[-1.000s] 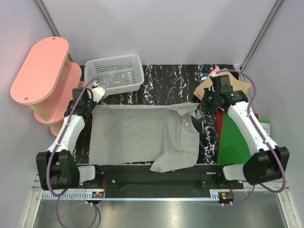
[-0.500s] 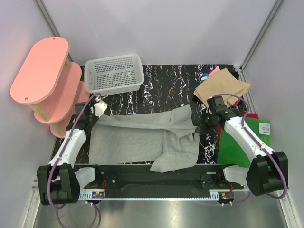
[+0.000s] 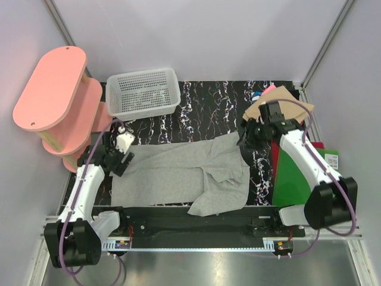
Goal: Fold and stack the t-shirts
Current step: Fold the flattened tshirt in 1/3 of the way
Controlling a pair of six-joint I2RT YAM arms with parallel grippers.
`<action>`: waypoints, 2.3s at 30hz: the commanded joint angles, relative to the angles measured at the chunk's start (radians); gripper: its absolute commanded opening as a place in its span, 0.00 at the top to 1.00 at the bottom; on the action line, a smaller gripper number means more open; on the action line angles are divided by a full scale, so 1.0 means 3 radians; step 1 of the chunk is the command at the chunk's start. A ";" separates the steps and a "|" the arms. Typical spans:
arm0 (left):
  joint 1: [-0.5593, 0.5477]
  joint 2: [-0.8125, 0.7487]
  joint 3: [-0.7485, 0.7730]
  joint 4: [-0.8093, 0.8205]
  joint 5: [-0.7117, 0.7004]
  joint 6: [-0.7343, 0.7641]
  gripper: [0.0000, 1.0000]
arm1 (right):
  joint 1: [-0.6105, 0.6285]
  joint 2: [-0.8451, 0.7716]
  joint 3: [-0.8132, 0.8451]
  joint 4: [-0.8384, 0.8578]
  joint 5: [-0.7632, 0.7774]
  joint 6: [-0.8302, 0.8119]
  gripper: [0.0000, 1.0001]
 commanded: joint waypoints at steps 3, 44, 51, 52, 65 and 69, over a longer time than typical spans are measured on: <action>-0.0104 0.0375 0.0924 -0.0268 0.0603 -0.0429 0.19 | 0.0018 0.0979 0.0673 0.0285 -0.0136 -0.0049 0.57; -0.0462 0.2757 0.1919 0.0433 -0.0040 -0.0991 0.47 | -0.0596 0.2689 0.1349 0.0290 -0.0085 0.0023 0.70; -0.0498 0.3081 0.2592 0.0141 -0.0112 -0.1047 0.49 | -0.0565 0.2496 0.1533 0.0239 -0.0229 -0.0033 0.63; -0.0518 0.2914 0.2526 0.0126 -0.0056 -0.1042 0.49 | -0.0555 0.2358 0.1528 0.0214 -0.0157 -0.0084 0.58; -0.0605 0.0800 0.0752 -0.0202 0.0339 -0.0680 0.47 | 0.0814 0.1068 0.0757 -0.0088 0.0927 -0.0391 0.47; -0.0585 0.0984 0.0557 -0.0013 0.0144 -0.0633 0.48 | 0.1300 0.1221 0.0587 -0.0063 0.1141 -0.0483 0.48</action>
